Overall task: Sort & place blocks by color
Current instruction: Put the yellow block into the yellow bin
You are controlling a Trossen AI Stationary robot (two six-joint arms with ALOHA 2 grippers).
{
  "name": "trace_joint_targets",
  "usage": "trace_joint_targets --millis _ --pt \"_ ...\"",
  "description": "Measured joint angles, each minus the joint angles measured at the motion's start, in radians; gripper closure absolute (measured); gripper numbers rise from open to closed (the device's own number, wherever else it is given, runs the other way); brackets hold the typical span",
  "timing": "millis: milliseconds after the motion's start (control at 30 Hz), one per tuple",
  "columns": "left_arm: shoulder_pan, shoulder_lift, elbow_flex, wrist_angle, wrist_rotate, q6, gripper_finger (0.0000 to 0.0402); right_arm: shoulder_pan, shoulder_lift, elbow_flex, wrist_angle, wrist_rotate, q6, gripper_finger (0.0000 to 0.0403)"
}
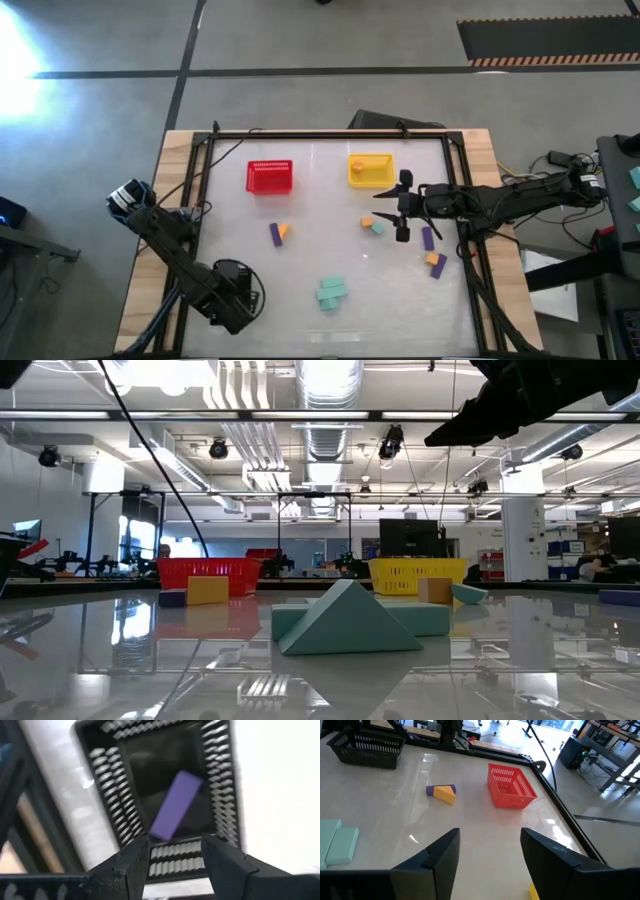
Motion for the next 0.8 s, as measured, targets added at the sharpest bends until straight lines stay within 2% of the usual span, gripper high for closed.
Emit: trace_joint_targets --millis 133,300,467,800 --pt "0.044 -0.004 0.020 0.000 -0.051 0.112 0.0238 0.000 0.000 0.000 0.001 0.000 0.001 0.0202" --pt "0.125 -0.004 0.023 0.003 -0.117 0.322 0.0238 0.000 0.000 0.000 0.006 0.000 0.002 0.0202" --pt "0.224 -0.004 0.013 0.005 -0.171 0.549 0.0238 0.000 0.000 0.000 0.007 0.000 0.004 0.0202" --pt "0.431 -0.004 0.003 0.039 -0.284 0.886 0.0237 0.000 0.000 0.000 0.007 0.000 0.011 0.0202"
